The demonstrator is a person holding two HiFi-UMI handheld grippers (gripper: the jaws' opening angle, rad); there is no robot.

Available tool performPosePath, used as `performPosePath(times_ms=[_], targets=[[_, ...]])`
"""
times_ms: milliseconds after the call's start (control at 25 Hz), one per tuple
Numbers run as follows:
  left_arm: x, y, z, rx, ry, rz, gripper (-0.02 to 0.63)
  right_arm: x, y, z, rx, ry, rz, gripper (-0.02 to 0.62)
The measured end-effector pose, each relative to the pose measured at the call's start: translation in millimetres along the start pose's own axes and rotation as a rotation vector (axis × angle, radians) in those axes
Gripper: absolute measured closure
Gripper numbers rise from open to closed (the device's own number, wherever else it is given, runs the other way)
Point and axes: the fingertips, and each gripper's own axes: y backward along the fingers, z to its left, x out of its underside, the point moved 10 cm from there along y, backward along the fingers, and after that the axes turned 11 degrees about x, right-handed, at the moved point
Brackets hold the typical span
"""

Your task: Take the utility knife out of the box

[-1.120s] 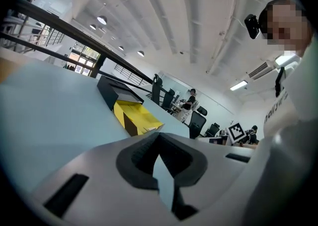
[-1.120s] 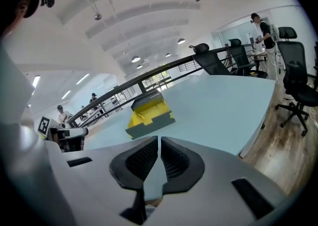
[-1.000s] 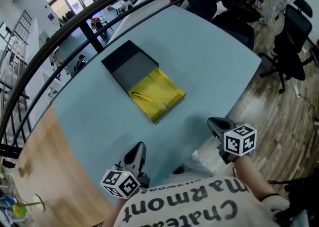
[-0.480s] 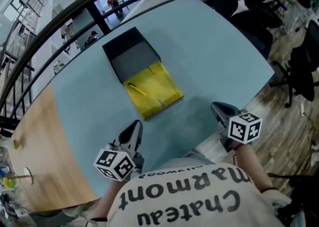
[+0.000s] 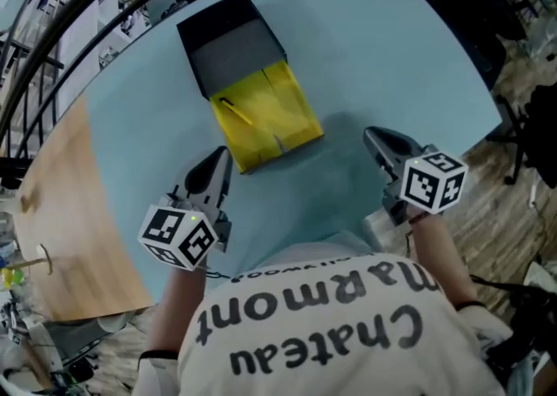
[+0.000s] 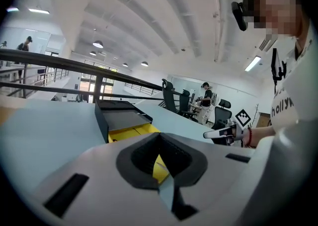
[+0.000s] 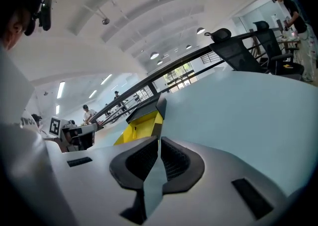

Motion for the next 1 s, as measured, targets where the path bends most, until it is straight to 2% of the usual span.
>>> performPosePath(times_ms=[240,480,640,800,880,1000], targets=[[-5.2,-10.4,19.0,-0.035,-0.009,0.063,0.604,6.4,-23.5,1.8,-0.062,-0.061,0.052,0.551],[-13.9,-28.4,39.1,-0.01,-0.074,0.146,0.604,7.9,-48.8,3.8,-0.076,-0.056,0.079,0.551],[-17.1,-43.0,50.9,0.022,-0.18,0.241,0.604,3.5,-60.4,4.1,-0.046,-0.062,0.069,0.551],[-24.6,-60.3,56.6,0.079,-0.248,0.309,0.604,3.6,-55.6,4.1,-0.019,-0.059,0.065,0.551],[-26.5,-72.3,56.9,0.109,-0.335,0.382,0.604,5.1,-54.3,0.1,0.003,-0.062,0.068,0.551],[-23.6,-88.9,57.9,0.151,-0.519,0.552,0.604,7.2,-53.3,-2.6,0.012,-0.079,0.061,0.551]])
